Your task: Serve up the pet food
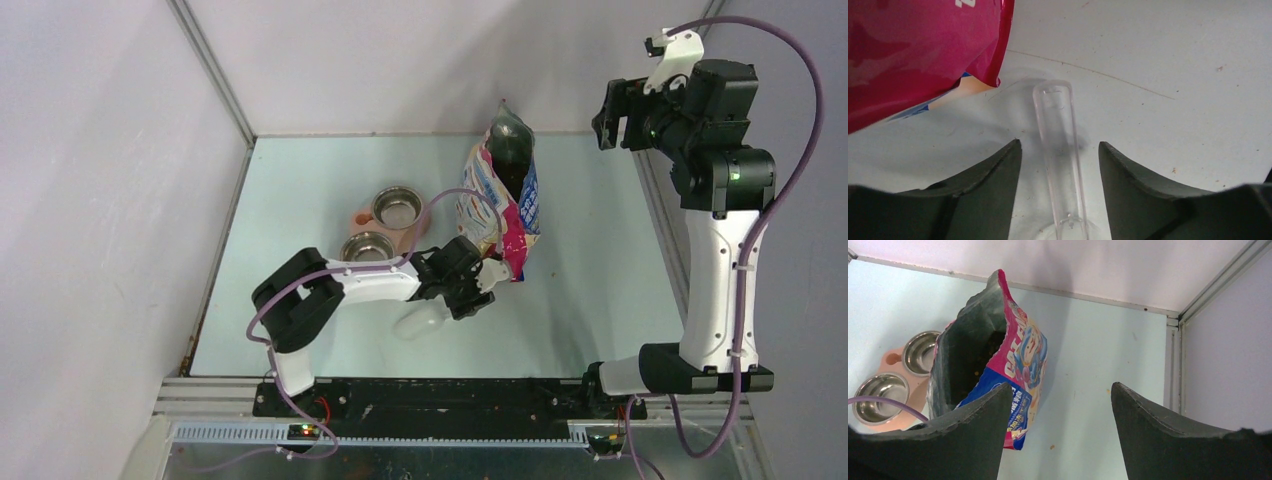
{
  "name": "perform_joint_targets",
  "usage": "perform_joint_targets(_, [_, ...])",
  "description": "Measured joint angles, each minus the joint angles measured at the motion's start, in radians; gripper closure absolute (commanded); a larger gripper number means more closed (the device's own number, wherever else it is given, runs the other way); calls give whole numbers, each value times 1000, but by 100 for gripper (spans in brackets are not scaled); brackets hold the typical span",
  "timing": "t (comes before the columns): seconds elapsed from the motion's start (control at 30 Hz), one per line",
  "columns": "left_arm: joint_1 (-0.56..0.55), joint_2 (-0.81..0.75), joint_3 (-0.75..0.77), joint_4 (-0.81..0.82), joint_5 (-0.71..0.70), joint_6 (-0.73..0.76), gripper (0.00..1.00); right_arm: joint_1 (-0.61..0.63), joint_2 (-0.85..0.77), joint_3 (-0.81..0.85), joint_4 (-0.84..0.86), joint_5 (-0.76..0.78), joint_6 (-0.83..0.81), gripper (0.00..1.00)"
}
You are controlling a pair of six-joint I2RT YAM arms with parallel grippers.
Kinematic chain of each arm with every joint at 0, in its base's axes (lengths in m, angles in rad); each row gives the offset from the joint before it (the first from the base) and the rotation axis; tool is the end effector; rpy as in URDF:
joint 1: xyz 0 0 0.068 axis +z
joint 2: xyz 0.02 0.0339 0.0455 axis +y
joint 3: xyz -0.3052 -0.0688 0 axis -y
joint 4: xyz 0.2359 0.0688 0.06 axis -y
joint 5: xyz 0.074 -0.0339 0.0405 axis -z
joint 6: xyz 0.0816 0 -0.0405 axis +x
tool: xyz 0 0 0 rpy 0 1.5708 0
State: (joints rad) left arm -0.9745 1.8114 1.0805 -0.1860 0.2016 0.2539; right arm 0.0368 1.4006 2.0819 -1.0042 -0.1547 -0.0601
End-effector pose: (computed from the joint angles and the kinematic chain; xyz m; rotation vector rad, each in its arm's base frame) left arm 0.2123 -0.3419 0.1749 1.5381 2.0297 -0.5452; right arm 0.2598 0.0221 0.5604 -0.1967 1.8815 0.1305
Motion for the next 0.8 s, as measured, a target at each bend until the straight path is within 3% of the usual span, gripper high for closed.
perform_joint_targets(0.33, [36,3,-34,28,-13,1,64,-18,64,67,11,2,3,25])
perform_joint_targets(0.5, [79,2,-50,40,23,13,44,8,153,146,23,7,4,24])
perform_joint_targets(0.6, [103,0,-54,49,29,10,46,28,186,173,24,28,-1,24])
perform_joint_targets(0.77, [121,2,-62,71,25,0,57,67,211,197,35,60,-11,24])
perform_joint_targets(0.8, [124,2,-62,72,27,0,67,72,214,201,36,65,-13,23])
